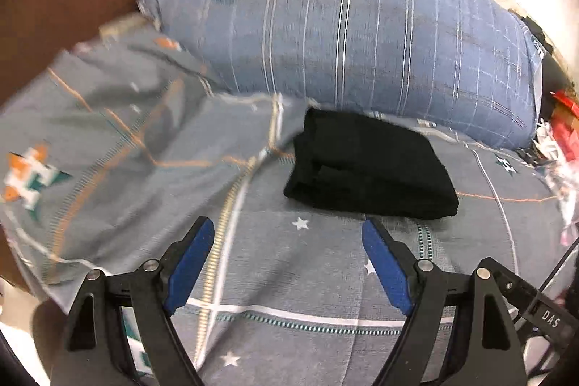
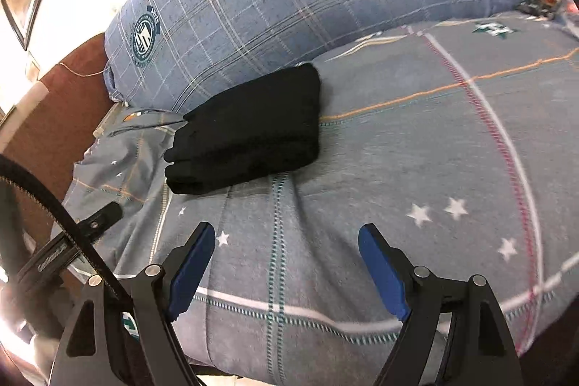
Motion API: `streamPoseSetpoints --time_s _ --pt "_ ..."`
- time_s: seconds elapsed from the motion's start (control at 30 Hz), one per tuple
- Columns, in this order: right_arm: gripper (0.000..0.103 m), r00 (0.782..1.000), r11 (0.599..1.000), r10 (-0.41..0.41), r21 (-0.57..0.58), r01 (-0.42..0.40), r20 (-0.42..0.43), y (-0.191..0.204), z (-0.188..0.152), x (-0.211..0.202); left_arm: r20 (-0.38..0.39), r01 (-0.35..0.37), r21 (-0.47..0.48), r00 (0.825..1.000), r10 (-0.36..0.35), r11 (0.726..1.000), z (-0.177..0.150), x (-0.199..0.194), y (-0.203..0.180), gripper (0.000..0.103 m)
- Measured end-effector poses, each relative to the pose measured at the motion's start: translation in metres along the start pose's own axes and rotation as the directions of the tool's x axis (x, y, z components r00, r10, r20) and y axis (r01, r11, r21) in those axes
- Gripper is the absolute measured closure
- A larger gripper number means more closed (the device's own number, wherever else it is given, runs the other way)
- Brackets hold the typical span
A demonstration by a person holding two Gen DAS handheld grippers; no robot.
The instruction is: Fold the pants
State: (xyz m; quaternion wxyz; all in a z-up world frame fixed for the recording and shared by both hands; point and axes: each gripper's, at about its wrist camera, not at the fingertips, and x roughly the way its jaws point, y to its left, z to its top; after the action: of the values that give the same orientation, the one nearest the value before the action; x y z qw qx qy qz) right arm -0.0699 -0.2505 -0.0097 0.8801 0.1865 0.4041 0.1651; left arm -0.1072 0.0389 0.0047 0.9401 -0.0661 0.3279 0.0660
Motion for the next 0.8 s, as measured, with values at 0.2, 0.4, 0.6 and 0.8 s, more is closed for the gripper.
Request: streamPoseSetpoints --time_s 0.2,0.4,0.6,0.8 --pt "0.017 0.999 0.999 -0.014 -0.046 0.015 0.041 0.015 -0.013 -0.021 0.157 -0.065 0.039 0.986 0.058 0.997 -0.006 -0.049 -0.018 0.001" --pt "0.016 0.998 0.993 -0.01 -0.114 0.017 0.064 0.032 -0.022 -0.033 0.196 -0.119 0.055 0.975 0.106 0.991 -0.007 -0.074 -0.03 0.0" --pt "0.015 0.999 0.991 -0.013 -0.13 0.02 0.053 0.036 -0.026 -0.03 0.23 -0.102 0.05 0.969 0.088 0.994 -0.015 -0.084 -0.033 0.0" --pt "0.014 0.999 0.992 -0.025 -0.123 0.028 0.025 0.034 -0.029 -0.022 0.127 -0.058 0.058 0.991 0.05 0.997 -0.019 -0.067 -0.034 0.0"
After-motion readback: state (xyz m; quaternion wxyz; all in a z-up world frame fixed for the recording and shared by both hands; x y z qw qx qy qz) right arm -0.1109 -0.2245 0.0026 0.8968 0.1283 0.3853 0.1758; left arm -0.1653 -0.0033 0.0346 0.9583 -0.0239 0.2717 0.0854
